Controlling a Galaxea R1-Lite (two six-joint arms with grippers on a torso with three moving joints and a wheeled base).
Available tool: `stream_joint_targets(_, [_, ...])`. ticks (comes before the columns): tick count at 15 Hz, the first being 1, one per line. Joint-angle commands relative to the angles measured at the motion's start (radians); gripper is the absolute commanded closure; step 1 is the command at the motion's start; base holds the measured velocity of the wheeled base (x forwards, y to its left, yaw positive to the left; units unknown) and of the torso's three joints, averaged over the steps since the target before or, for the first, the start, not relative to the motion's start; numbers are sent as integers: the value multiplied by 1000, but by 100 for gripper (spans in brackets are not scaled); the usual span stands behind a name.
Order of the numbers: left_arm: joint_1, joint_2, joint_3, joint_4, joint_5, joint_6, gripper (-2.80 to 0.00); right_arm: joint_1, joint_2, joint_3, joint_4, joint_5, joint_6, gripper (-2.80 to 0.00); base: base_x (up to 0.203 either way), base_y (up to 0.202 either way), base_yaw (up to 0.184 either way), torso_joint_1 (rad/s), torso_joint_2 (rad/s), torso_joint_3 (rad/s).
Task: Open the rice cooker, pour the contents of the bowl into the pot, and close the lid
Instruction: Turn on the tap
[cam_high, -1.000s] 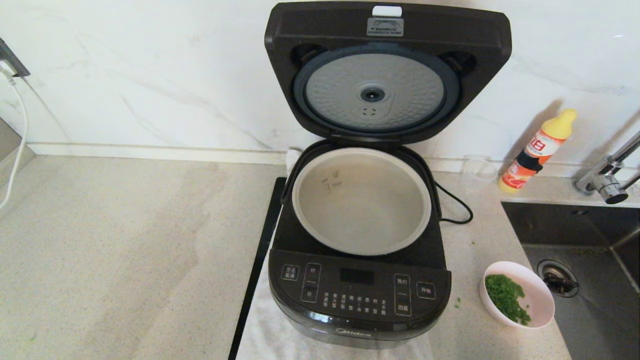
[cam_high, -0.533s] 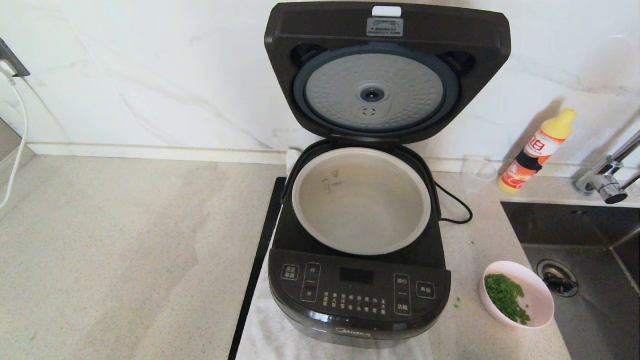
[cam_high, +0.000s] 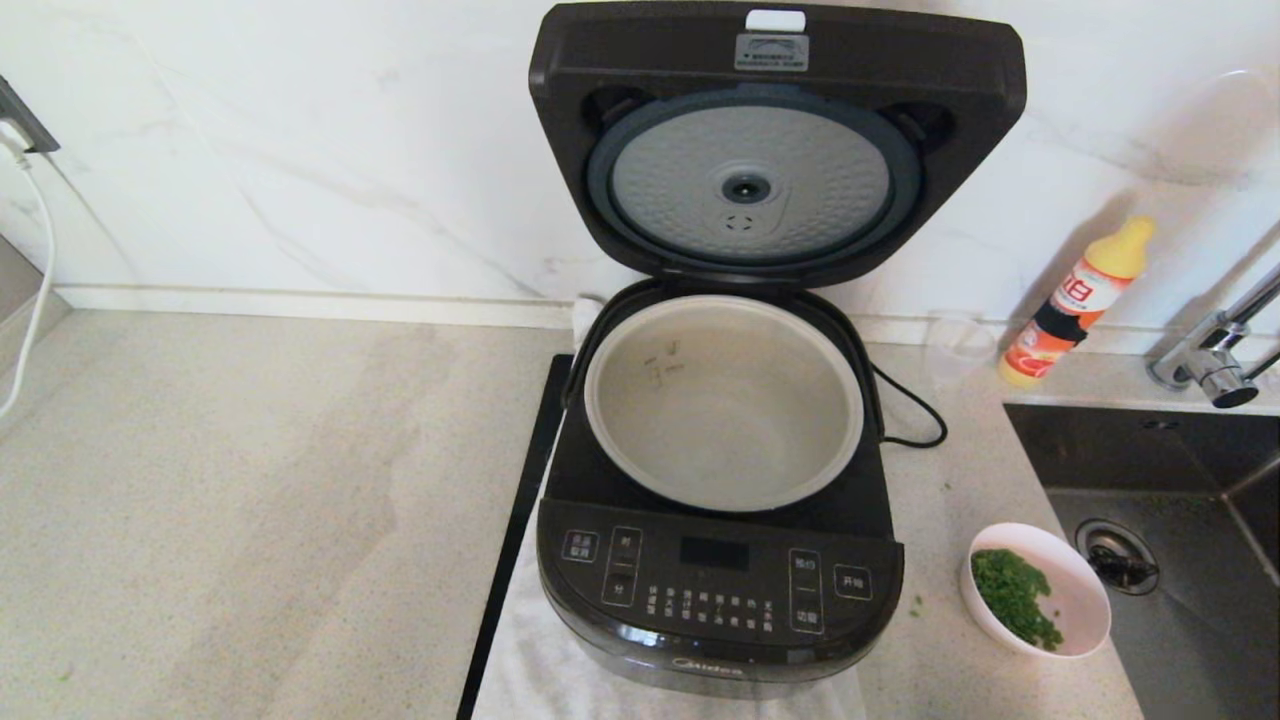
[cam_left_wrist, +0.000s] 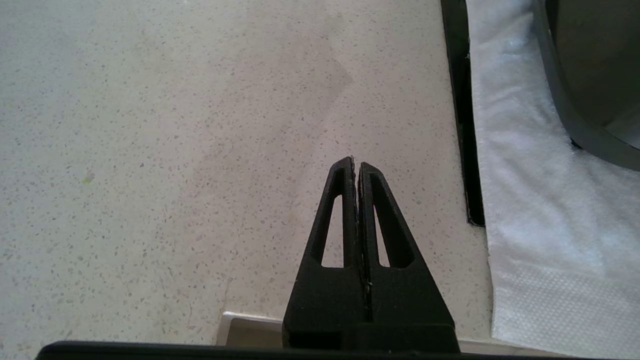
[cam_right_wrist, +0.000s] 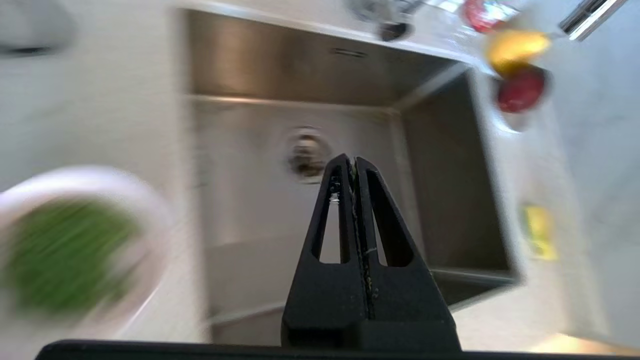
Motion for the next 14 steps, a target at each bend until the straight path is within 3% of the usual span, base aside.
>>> stream_joint_targets(1, [0, -3, 0, 1, 0, 0, 0, -77, 345, -22, -261, -50, -39, 0, 0, 0, 0, 0, 0, 0])
stream_joint_targets(5, [0, -3, 0, 1, 1, 0, 0, -239, 598, -115, -627, -92, -145, 0, 0, 0, 0, 0, 0, 0])
stream_joint_targets(14, [0, -3, 0, 1, 0, 0, 0, -335, 805, -340, -732, -91, -186, 0, 0, 0, 0, 0, 0, 0])
